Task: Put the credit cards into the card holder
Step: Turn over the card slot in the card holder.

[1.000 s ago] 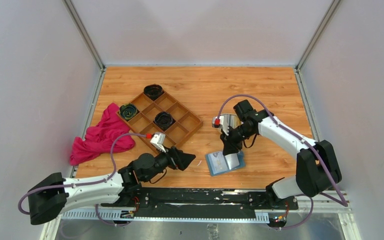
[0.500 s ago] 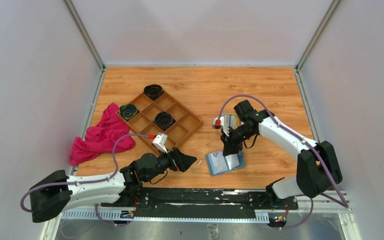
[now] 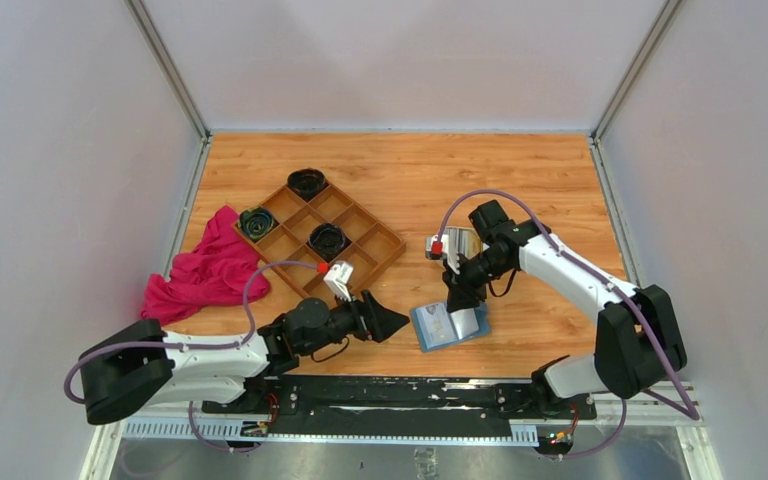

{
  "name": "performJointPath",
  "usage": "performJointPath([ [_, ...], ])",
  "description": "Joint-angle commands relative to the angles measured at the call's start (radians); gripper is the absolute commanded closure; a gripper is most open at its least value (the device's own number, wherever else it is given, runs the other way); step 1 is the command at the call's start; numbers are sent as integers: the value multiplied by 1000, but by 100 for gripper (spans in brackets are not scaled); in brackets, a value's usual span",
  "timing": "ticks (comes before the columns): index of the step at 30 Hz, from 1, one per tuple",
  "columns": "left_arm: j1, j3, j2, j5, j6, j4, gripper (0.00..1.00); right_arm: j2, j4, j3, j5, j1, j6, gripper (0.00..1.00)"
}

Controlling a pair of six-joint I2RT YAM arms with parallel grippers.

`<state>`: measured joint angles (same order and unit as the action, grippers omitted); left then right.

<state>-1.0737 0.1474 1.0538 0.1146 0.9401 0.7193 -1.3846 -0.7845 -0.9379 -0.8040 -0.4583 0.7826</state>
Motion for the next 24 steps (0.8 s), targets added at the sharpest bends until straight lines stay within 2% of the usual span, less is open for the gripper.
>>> performJointPath([
  [1,4,47,50,-44,13,41,11,-16,-32,10,8,12,21,76],
  [10,-5,67,115,-43,53,46,16,-57,-11,7,47,13,-17,76],
  [16,-16,86,172,-38,93,89,27,-93,-6,-4,30,15,-59,76],
  [24,-28,89,331,-55,147,257,40,-146,-2,-19,45,20,-92,77],
])
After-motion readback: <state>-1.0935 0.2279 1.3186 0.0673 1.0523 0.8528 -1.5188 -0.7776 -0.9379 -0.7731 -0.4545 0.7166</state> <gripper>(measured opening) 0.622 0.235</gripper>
